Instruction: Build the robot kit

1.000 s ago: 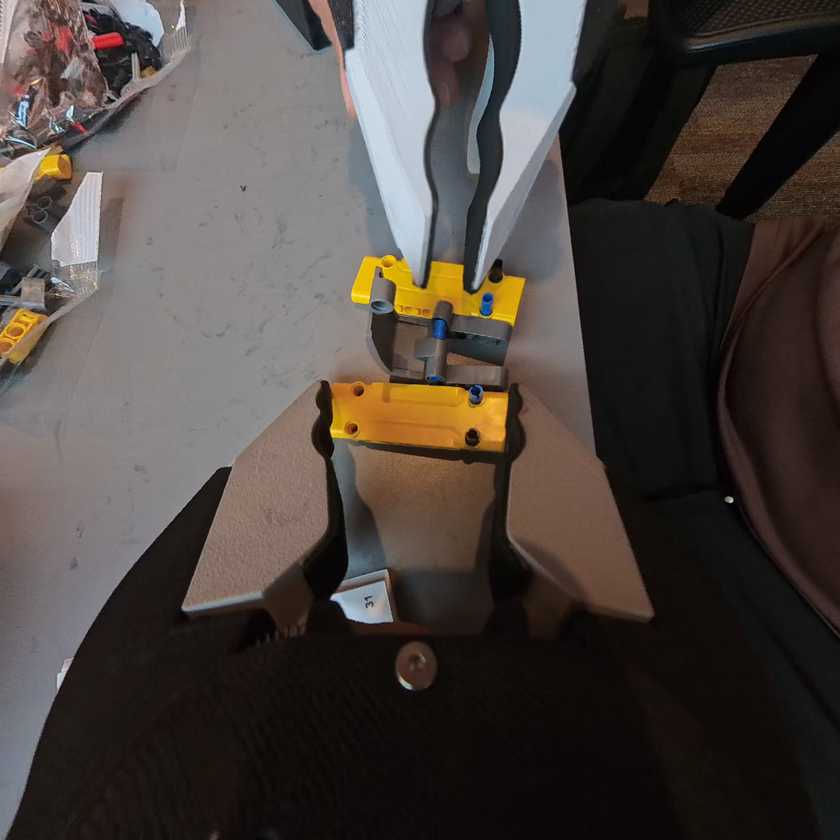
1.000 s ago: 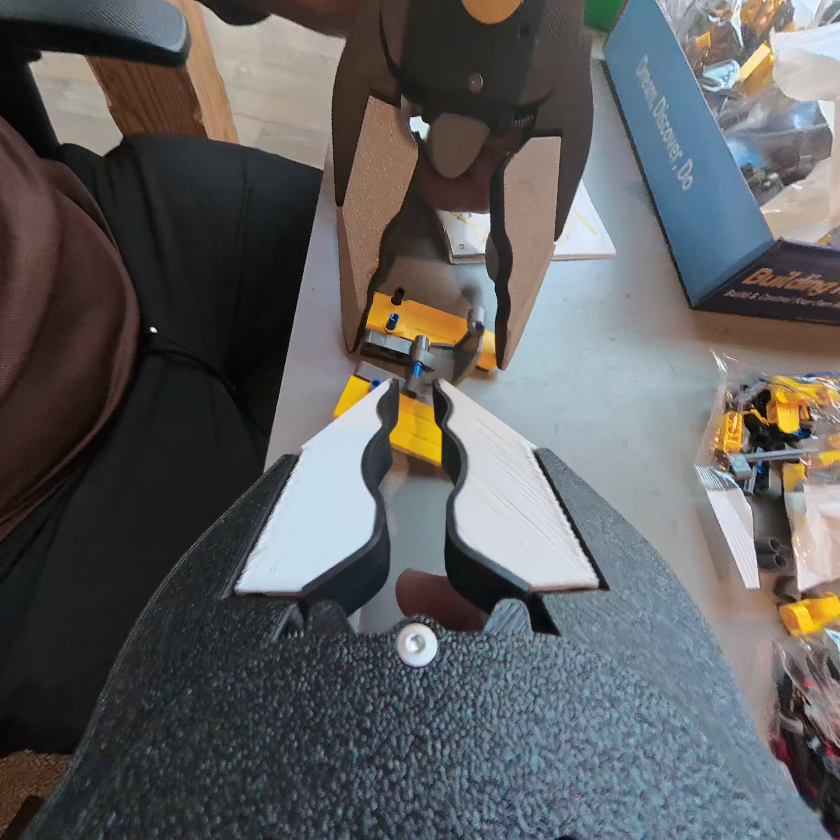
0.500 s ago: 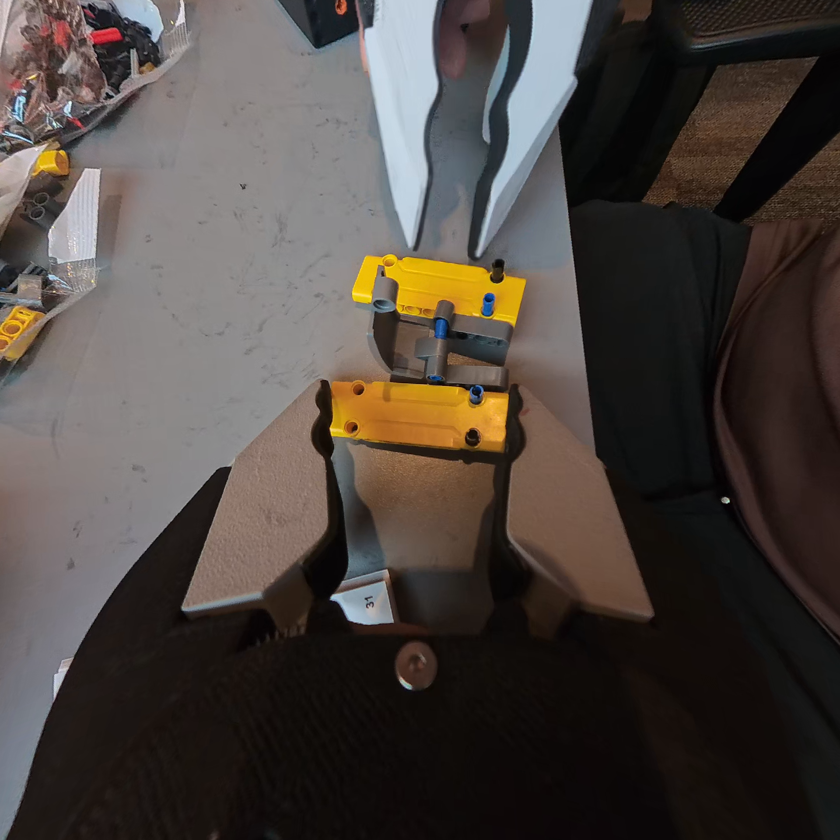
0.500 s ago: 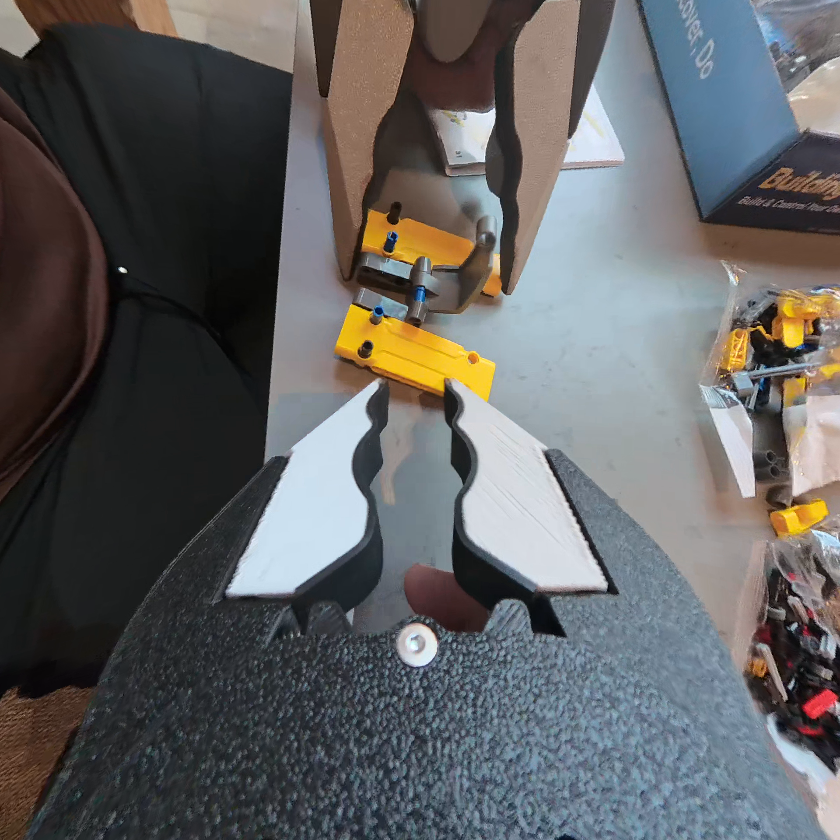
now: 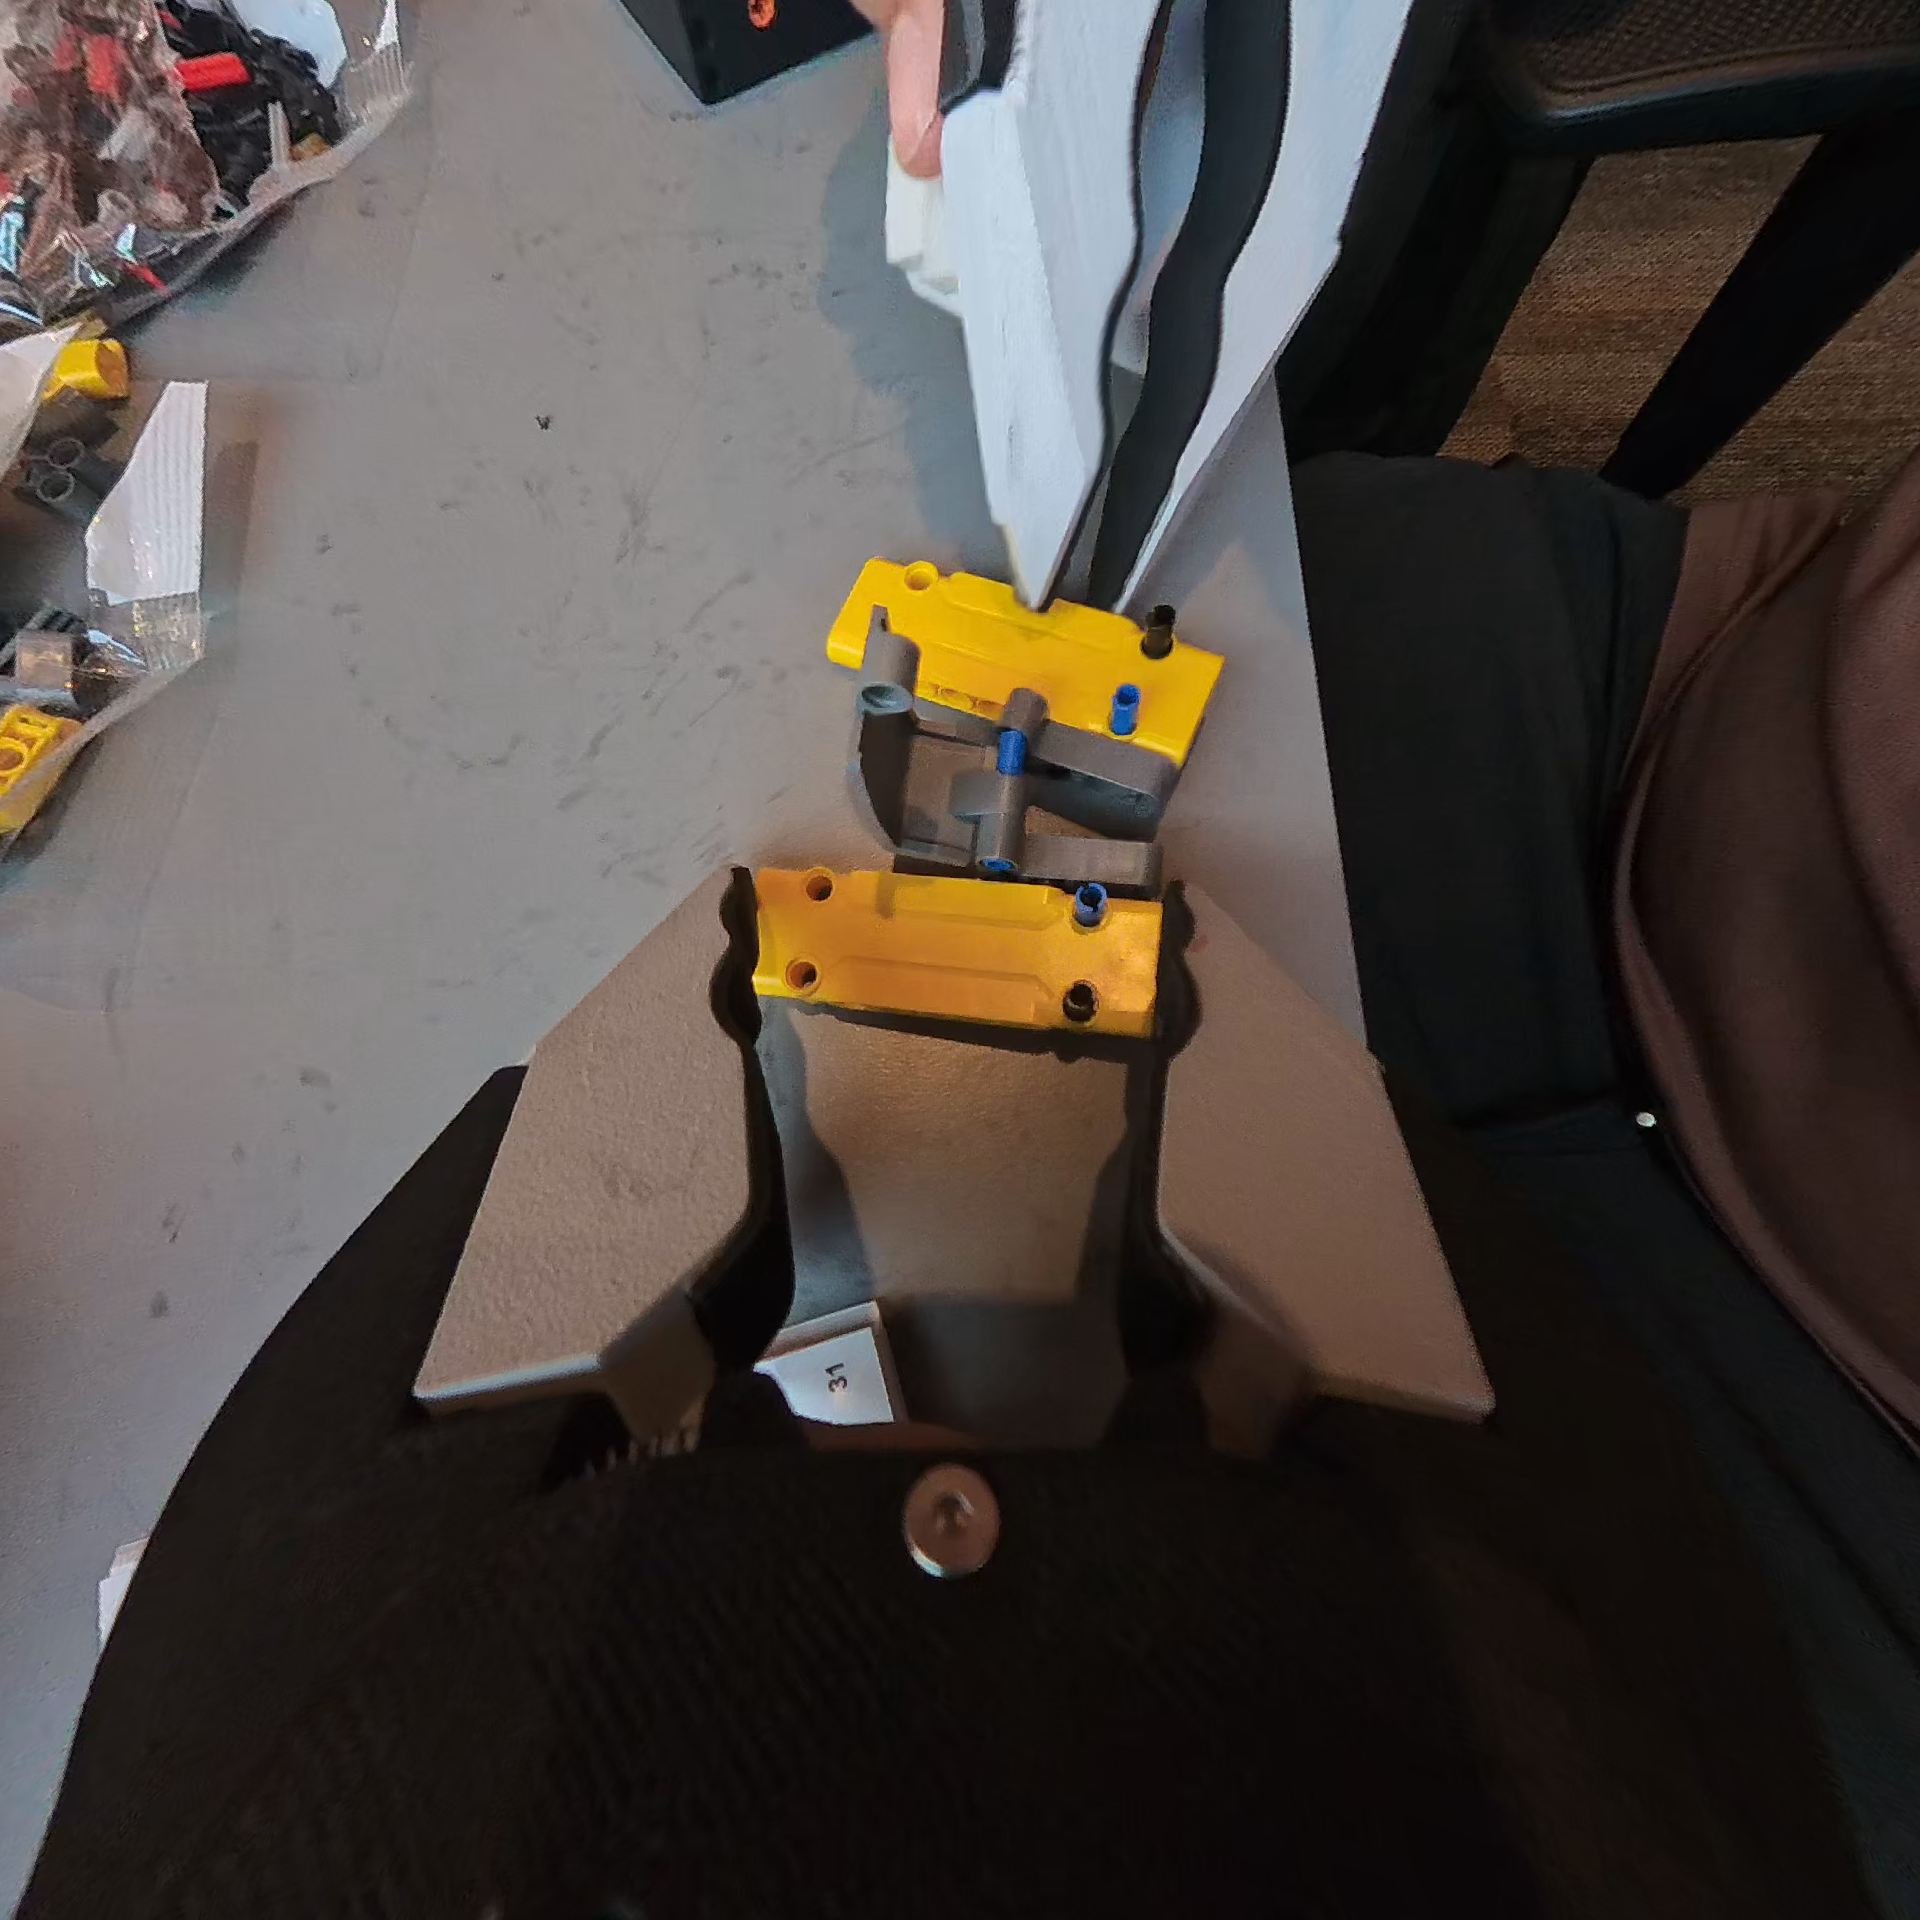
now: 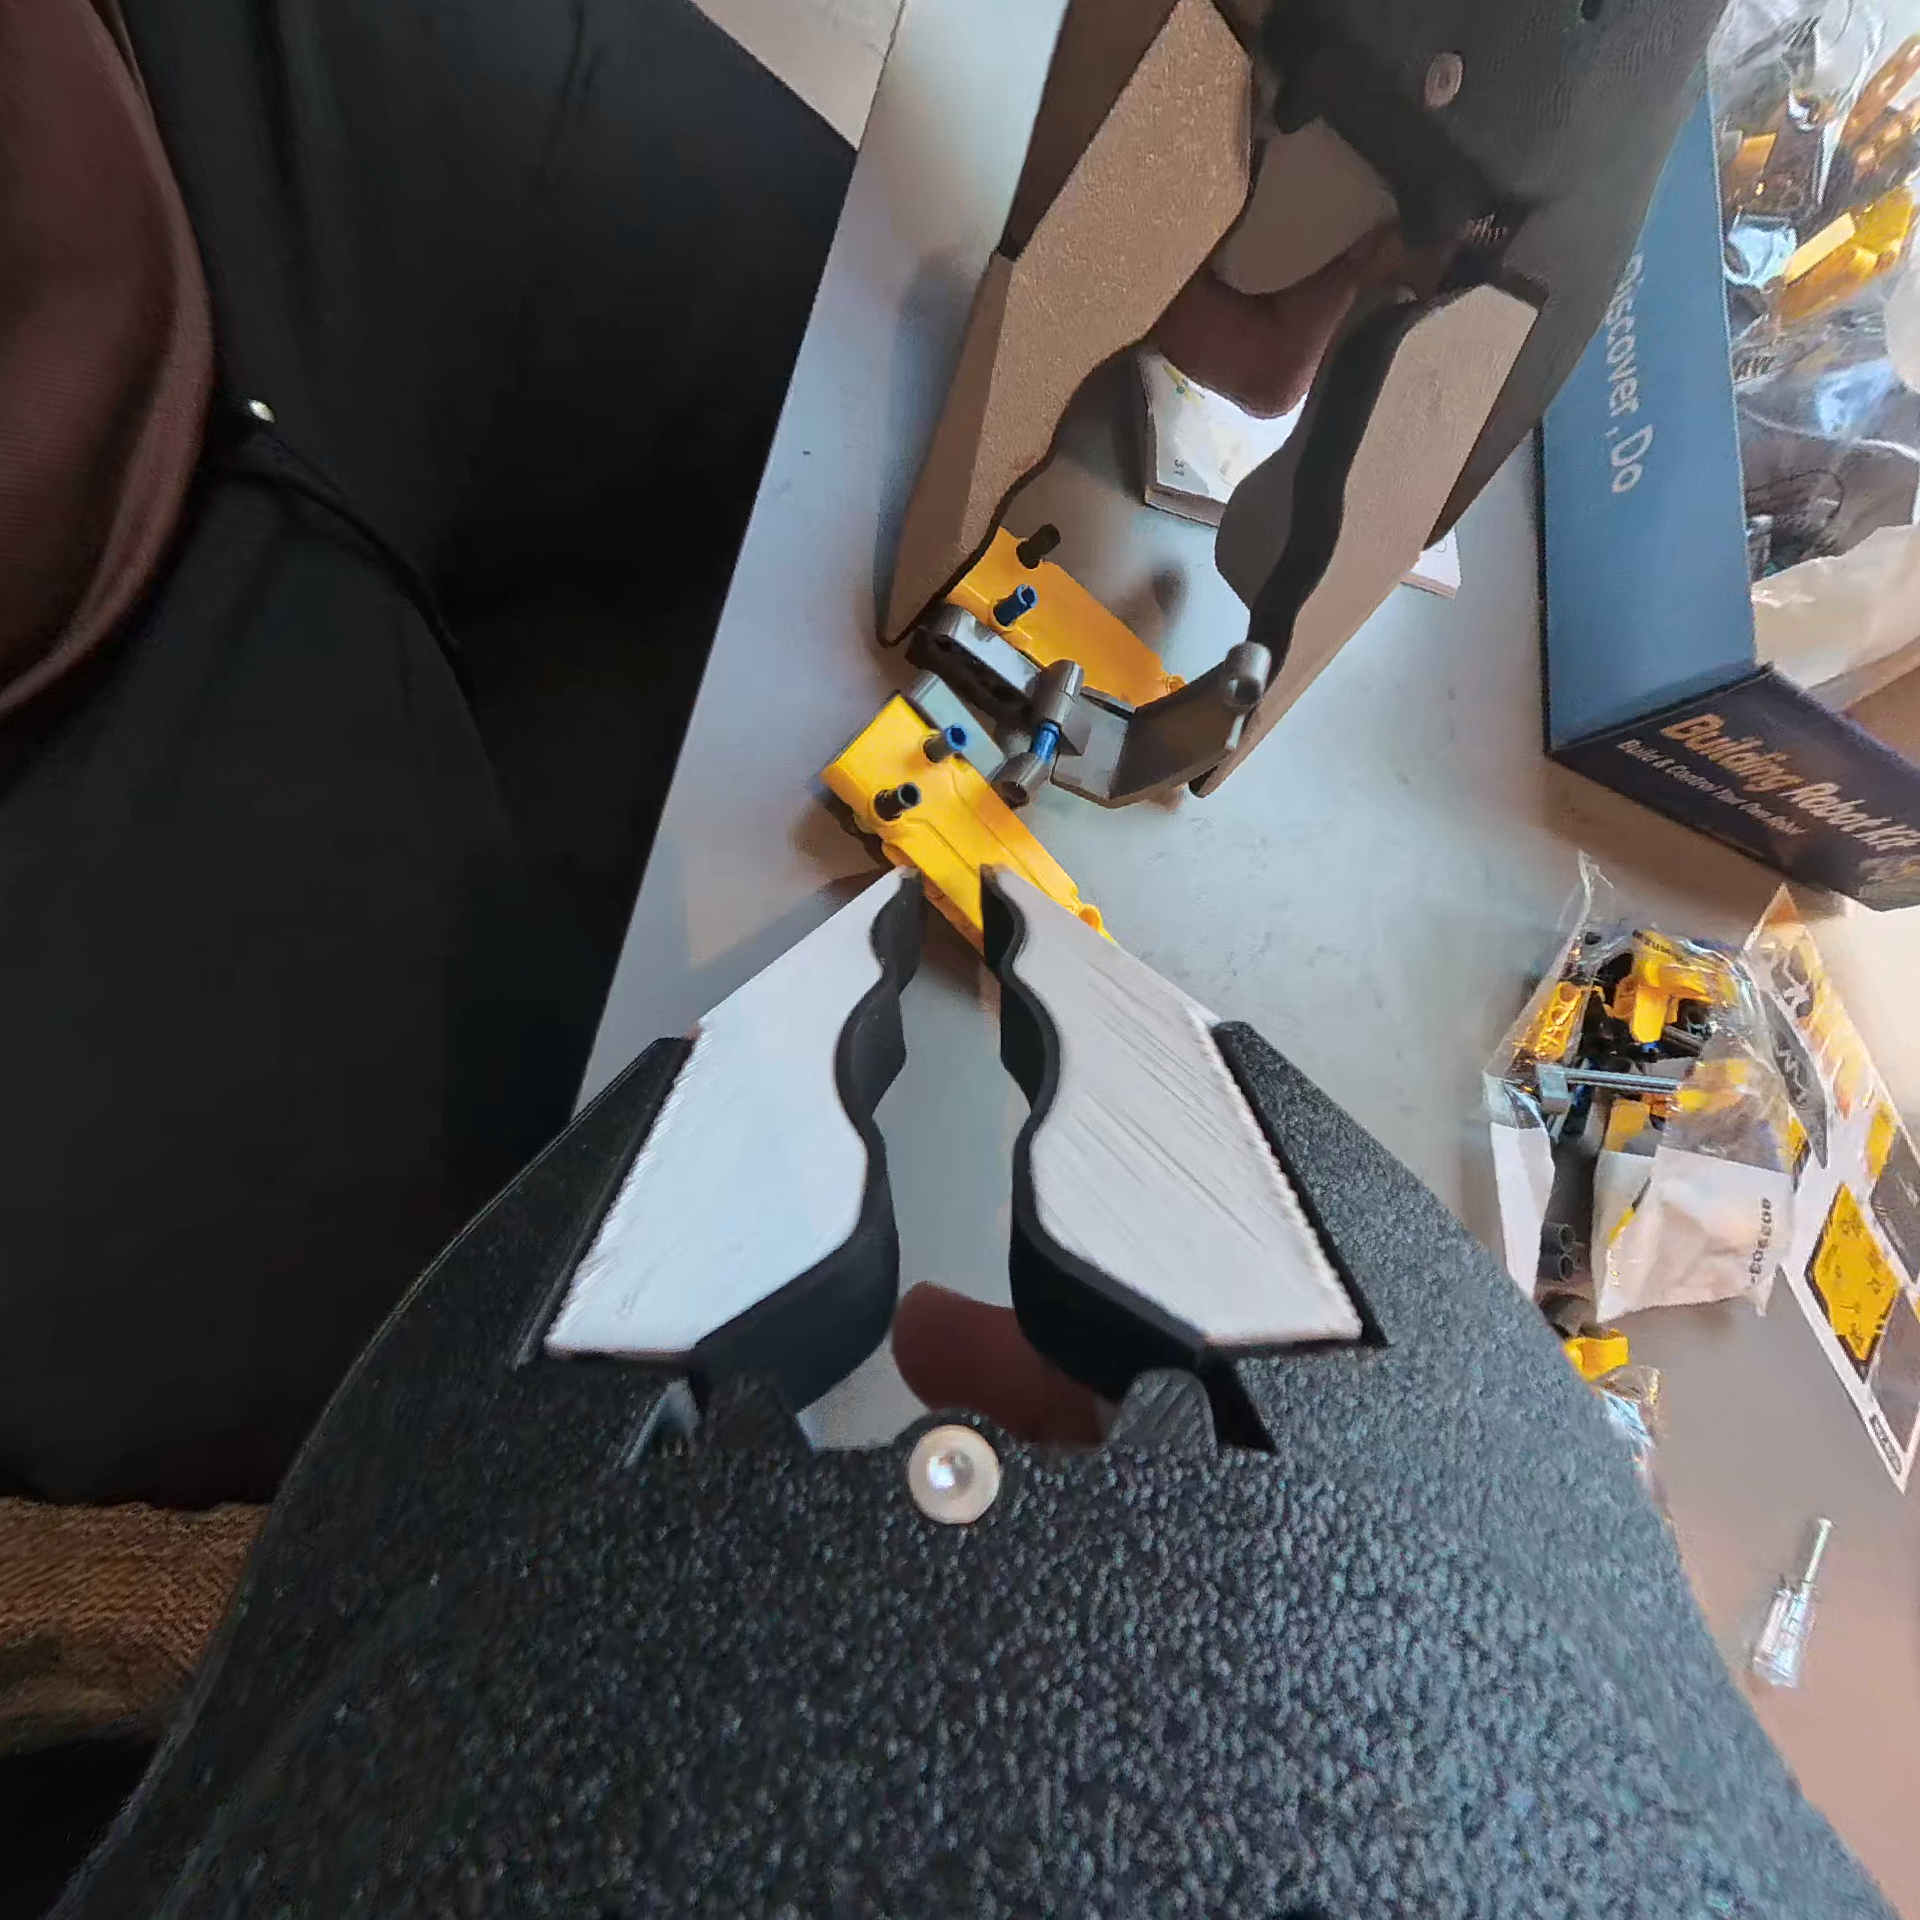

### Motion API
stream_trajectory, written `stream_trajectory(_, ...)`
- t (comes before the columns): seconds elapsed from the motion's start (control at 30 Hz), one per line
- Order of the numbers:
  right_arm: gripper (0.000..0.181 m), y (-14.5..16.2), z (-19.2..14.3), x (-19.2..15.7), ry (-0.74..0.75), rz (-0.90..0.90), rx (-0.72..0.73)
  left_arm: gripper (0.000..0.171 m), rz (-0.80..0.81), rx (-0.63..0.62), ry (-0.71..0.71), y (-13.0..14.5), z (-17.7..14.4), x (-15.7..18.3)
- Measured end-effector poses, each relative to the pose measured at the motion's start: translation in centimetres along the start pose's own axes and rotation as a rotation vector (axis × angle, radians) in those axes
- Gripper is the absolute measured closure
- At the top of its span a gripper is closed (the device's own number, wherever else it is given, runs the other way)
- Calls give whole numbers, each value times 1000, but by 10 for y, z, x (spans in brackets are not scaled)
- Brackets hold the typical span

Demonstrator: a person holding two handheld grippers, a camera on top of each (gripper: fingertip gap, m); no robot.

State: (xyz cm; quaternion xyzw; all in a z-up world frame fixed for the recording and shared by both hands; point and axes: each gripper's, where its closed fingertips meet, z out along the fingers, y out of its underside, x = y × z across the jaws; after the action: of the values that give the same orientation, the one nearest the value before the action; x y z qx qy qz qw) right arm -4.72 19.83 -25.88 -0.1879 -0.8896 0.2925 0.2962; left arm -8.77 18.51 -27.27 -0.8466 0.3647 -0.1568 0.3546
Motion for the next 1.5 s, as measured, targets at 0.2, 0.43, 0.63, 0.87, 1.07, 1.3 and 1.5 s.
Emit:
stream_trajectory(0.2, 178, -1, -15, 1, -3, 98, 34, 96, 2, 0, 2, 0, 0, 0)
stream_trajectory(0.43, 181, -12, -1, 6, -57, 378, 65, 96, -1, 0, -4, 0, 0, 0)
stream_trajectory(0.63, 174, -15, 2, 15, -24, 462, 48, 96, -8, -1, -22, 0, 0, -1)
stream_trajectory(0.87, 171, -14, 12, 13, -52, 486, 11, 96, -24, -1, -40, 0, 0, -2)
stream_trajectory(1.07, 173, -9, 17, 14, -51, 496, -3, 96, -44, -1, -62, 0, 0, -2)
stream_trajectory(1.3, 174, -9, 17, 14, -39, 345, 52, 96, -38, 0, -50, 0, 1, 0)
stream_trajectory(1.5, 169, -6, 8, 18, 10, 330, 55, 96, -37, 0, -51, 0, 0, 0)
